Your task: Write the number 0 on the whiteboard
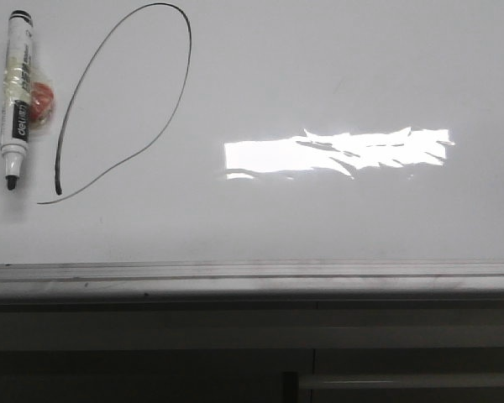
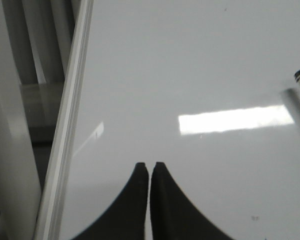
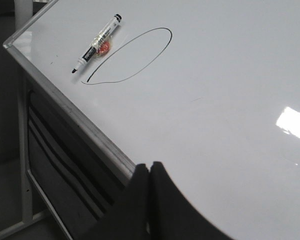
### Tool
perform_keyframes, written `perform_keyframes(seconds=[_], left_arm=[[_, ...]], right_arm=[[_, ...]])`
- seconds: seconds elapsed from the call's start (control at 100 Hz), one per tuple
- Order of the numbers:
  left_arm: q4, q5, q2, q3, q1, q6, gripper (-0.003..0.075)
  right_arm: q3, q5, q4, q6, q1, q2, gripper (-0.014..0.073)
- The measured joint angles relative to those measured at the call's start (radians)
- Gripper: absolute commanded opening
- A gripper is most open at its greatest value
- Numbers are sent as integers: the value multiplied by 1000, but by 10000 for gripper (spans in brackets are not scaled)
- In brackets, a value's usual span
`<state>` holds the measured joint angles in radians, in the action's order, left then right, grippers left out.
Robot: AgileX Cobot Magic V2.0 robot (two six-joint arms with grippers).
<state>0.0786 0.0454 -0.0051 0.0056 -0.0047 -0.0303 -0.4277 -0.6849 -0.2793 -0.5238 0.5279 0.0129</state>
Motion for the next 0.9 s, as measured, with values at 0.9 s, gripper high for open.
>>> perform_keyframes(seconds=[0.9], left_arm=[[-32, 282, 0, 0, 14, -1, -20]], right_arm=[[0, 0, 0, 0, 0, 0, -69]])
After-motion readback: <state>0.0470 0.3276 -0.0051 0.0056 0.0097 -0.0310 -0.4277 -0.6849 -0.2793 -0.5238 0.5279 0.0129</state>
